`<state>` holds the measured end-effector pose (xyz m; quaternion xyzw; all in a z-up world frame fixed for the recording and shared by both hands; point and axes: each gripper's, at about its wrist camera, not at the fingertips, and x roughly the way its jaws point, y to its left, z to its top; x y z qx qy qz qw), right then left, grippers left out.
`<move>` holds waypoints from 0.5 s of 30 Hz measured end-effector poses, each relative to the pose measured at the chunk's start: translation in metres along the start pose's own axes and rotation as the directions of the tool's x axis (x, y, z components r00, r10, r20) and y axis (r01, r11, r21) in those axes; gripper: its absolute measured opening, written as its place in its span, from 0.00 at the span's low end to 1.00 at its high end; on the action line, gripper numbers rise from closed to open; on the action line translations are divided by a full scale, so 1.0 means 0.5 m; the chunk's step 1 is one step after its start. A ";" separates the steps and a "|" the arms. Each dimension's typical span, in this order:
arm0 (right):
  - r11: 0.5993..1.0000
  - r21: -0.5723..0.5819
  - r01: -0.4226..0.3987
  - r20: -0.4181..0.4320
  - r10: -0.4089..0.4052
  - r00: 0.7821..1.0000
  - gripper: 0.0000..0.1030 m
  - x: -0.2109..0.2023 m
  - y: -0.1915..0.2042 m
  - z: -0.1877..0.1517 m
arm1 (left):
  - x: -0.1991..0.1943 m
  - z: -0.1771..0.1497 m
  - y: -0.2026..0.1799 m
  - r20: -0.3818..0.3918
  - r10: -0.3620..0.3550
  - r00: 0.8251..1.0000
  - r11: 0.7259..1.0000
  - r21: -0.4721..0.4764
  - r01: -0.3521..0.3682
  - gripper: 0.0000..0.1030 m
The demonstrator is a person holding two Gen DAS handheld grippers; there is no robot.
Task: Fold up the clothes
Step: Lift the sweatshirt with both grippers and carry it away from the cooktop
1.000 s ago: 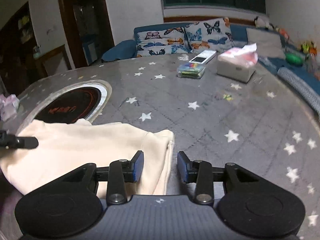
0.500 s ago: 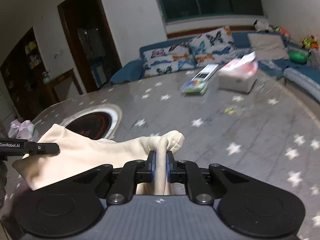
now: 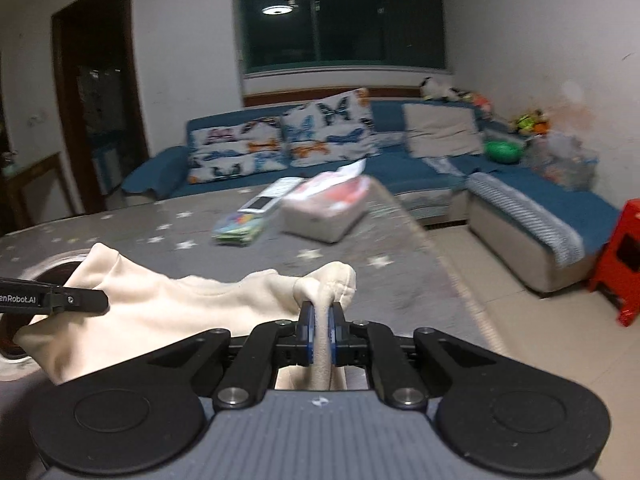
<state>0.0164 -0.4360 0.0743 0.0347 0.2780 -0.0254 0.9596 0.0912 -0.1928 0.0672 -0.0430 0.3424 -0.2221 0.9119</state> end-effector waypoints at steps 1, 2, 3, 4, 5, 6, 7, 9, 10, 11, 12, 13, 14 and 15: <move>1.000 -0.002 0.022 0.001 -0.022 1.000 0.06 0.003 -0.011 0.005 | 0.014 0.003 -0.011 -0.003 -0.007 1.000 1.000 0.012 0.007 0.15; 0.999 -0.004 0.044 0.003 -0.044 0.999 0.06 0.006 -0.022 0.009 | 0.027 0.005 -0.019 -0.006 -0.010 1.000 1.000 0.024 0.010 0.16; 0.999 0.000 0.051 -0.001 -0.051 0.999 0.06 0.011 -0.027 0.010 | 0.040 0.006 -0.026 -0.012 -0.012 1.000 0.999 0.036 0.012 0.16; 0.999 0.007 0.051 -0.008 -0.051 0.999 0.06 0.017 -0.030 0.008 | 0.054 0.005 -0.030 -0.025 -0.006 1.000 0.999 0.044 0.007 0.17; 0.999 0.014 0.050 -0.014 -0.050 0.999 0.06 0.023 -0.033 0.007 | 0.068 0.004 -0.031 -0.041 0.005 0.999 0.999 0.048 -0.003 0.20; 0.999 0.021 0.050 -0.020 -0.050 0.999 0.07 0.028 -0.036 0.006 | 0.077 0.002 -0.027 -0.055 0.022 0.998 0.999 0.050 -0.020 0.23; 0.998 0.028 0.050 -0.027 -0.050 0.998 0.08 0.034 -0.038 0.005 | 0.084 -0.001 -0.022 -0.067 0.040 0.997 0.998 0.052 -0.036 0.28; 0.998 0.042 0.050 -0.039 -0.049 0.998 0.12 0.046 -0.044 0.003 | 0.083 -0.005 -0.007 -0.069 0.073 0.995 0.996 0.061 -0.069 0.37; 0.998 0.049 0.051 -0.046 -0.048 0.998 0.12 0.052 -0.046 0.001 | 0.081 -0.005 0.002 -0.066 0.089 0.994 0.994 0.065 -0.084 0.40; 0.997 0.056 0.051 -0.052 -0.048 0.998 0.12 0.058 -0.049 0.000 | 0.079 -0.004 0.010 -0.061 0.102 0.993 0.993 0.069 -0.098 0.40; 0.997 0.063 0.051 -0.058 -0.047 0.997 0.12 0.064 -0.052 -0.001 | 0.075 0.001 0.016 -0.051 0.109 0.993 0.992 0.071 -0.105 0.40; 0.996 0.070 0.051 -0.065 -0.047 0.997 0.12 0.070 -0.054 -0.002 | 0.071 0.006 0.020 -0.039 0.111 0.993 0.992 0.067 -0.109 0.40; 0.996 0.076 0.051 -0.071 -0.046 0.996 0.13 0.076 -0.057 -0.003 | 0.069 0.012 0.020 -0.029 0.107 0.994 0.992 0.064 -0.105 0.39; 0.995 0.083 0.052 -0.077 -0.045 0.996 0.16 0.082 -0.060 -0.005 | 0.070 0.017 0.015 -0.024 0.093 0.995 0.994 0.067 -0.091 0.38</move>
